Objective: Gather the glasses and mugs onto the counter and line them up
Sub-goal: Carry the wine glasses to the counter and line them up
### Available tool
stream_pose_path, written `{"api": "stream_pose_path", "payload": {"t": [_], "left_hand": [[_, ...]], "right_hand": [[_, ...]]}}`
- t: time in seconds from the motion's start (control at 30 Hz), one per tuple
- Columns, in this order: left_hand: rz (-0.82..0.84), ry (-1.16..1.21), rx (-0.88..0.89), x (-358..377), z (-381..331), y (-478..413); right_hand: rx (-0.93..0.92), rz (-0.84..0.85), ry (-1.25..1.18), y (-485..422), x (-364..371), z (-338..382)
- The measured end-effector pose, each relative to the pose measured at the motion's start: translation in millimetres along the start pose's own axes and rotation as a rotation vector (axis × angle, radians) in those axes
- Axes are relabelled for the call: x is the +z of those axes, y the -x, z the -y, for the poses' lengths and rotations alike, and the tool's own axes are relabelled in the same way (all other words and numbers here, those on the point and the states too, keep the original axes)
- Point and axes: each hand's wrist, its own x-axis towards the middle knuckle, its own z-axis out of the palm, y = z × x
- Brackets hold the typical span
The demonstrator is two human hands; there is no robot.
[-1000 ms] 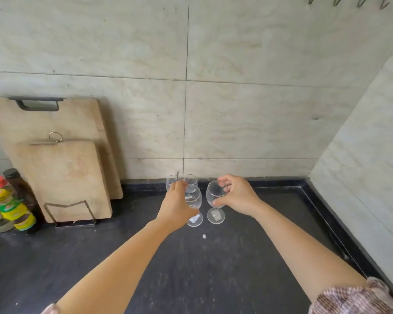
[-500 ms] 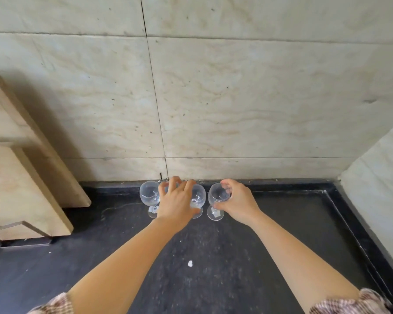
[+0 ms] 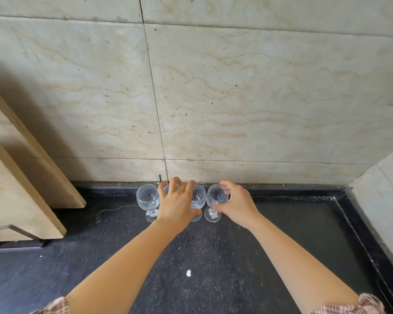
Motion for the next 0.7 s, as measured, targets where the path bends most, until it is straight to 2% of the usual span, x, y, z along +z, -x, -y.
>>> {"api": "stream_pose_path", "payload": {"t": [0.23,0.43,0.7], "left_hand": [[0.05,0.044,0.006,-9.5,2.0,7.0],[-0.037,0.136,-0.086,-46.7,27.1,42.8],[-0.101,0.139,-0.327,-127.5,91.8,139.6]], "right_hand": [[-0.018,-0.022,0.074,4.7,-2.2,8.0],[-0.087,-0.13,0.054,27.7,-2.7,45.6],[-0.356,0.017,0.154,97.8,50.3,147.3]]}}
